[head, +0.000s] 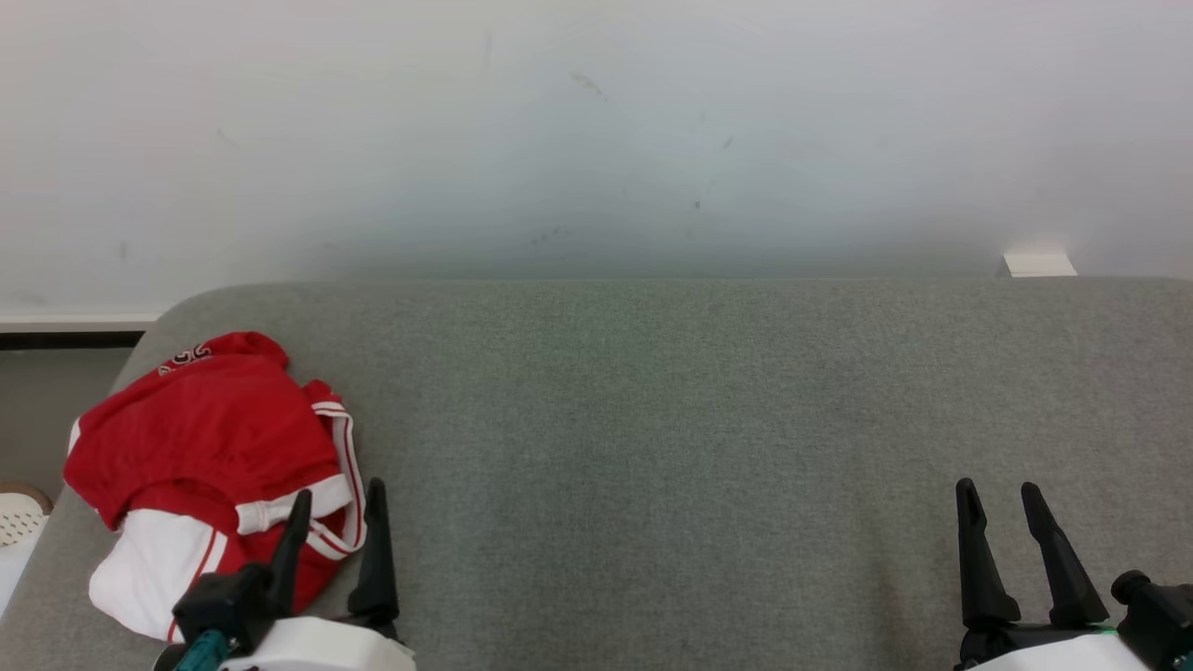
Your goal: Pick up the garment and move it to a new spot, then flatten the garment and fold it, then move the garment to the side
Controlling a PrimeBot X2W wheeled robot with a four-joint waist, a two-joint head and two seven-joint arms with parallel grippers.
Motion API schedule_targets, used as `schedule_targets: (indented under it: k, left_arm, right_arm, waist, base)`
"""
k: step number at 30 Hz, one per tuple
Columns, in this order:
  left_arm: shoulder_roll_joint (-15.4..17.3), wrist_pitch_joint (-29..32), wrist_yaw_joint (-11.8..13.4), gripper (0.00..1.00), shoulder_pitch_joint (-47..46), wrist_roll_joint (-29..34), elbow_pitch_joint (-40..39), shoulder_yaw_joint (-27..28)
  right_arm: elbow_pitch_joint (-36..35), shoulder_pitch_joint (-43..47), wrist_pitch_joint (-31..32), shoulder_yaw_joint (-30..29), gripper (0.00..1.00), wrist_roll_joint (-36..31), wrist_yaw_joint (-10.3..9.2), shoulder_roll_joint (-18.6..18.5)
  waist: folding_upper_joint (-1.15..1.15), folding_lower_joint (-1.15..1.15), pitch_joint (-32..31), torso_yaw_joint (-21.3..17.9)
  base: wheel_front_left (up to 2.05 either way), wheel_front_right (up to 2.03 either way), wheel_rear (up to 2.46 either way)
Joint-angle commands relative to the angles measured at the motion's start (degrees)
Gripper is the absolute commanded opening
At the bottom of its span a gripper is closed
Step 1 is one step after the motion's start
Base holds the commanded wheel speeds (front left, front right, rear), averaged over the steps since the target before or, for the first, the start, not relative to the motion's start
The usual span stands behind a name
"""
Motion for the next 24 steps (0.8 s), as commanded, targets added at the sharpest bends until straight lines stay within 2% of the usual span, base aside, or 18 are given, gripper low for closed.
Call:
schedule_targets:
  k: [1,24]
  left_arm:
    - [0.09,-0.43,-0.16,1.00,-0.06,1.71,-0.34,0.09]
    - [-1.39,-3.03,-2.20,1.00,0.82,11.47,1.68,1.37]
  right_arm:
    - [-0.07,-0.18,-0.55,-0.07,1.00,-1.22,-0.07,-0.15]
    - [0.37,0.55,-3.11,1.10,1.00,-7.96,-0.09,-0.23]
  waist:
    - [0.00,0.00,-0.09,-0.06]
    - [0.00,0.00,-0.88,-0.02]
  base:
    - [0.00,0.00,0.00]
    - [0.00,0.00,0.00]
